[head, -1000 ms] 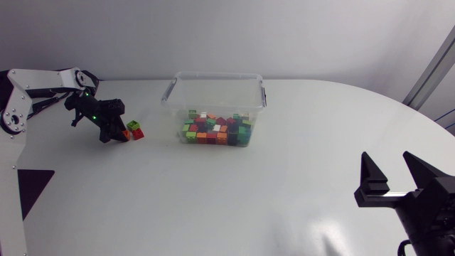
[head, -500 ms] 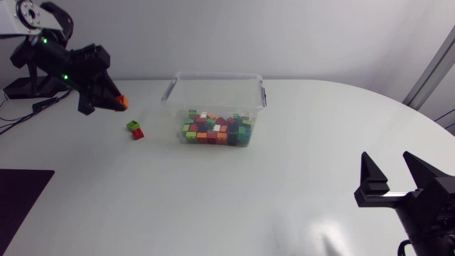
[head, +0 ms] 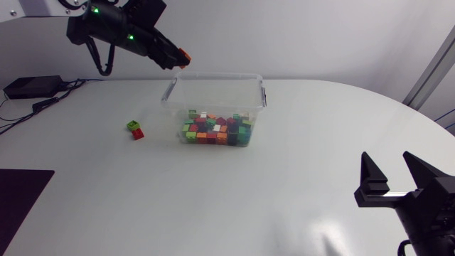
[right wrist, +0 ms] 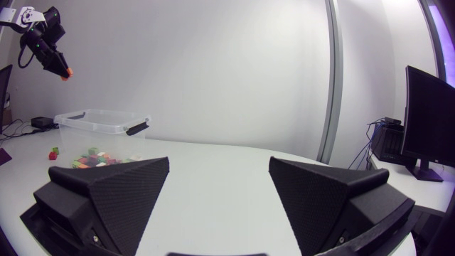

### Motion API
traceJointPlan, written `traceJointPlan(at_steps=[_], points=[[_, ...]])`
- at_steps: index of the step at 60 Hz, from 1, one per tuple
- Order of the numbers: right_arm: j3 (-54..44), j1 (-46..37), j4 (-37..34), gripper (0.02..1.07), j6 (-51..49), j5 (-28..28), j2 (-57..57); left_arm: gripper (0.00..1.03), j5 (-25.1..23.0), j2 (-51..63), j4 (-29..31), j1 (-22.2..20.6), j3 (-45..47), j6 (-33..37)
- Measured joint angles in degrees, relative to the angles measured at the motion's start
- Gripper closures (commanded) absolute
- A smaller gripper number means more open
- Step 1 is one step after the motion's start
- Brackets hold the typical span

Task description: Place the duplo bricks in the container

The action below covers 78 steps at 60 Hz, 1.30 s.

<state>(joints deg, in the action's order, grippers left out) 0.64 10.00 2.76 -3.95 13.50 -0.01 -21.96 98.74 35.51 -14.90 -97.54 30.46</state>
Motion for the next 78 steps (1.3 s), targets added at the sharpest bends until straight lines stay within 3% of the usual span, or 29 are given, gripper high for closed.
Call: traceJointPlan(at_steps=[13,31,34,36,37,39,41,57,78], points=[[0.00,0.00,0.00,0.06,0.00,0.00,0.00,0.82,4.28,7.43,-3.61,-2.69,-5.64,-10.53],[0.00,0.00,0.00,0.06,0.00,0.00,0.00,0.78,11.91,12.96,-9.77,-6.62,-8.76,-15.54],[0.00,0.00,0.00,0.06,0.00,0.00,0.00,0.72,13.25,14.32,-10.12,-7.06,-9.46,-15.78],[0.00,0.00,0.00,0.06,0.00,0.00,0.00,0.62,13.81,15.50,-10.14,-7.32,-9.97,-15.96],[0.00,0.00,0.00,0.06,0.00,0.00,0.00,0.51,14.08,15.89,-10.14,-7.34,-10.10,-15.96],[0.00,0.00,0.00,0.06,0.00,0.00,0.00,0.17,14.69,16.81,-10.10,-7.41,-10.16,-16.13],[0.00,0.00,0.00,0.06,0.00,0.00,0.00,0.06,15.06,17.51,-10.08,-7.41,-10.16,-16.39],[0.00,0.00,0.00,0.06,0.00,0.00,0.00,0.05,16.06,16.41,-8.33,-4.74,-10.14,-16.55],[0.00,0.00,0.00,0.06,0.00,0.00,0.00,0.05,13.20,1.95,-5.88,8.70,-4.37,-9.92]])
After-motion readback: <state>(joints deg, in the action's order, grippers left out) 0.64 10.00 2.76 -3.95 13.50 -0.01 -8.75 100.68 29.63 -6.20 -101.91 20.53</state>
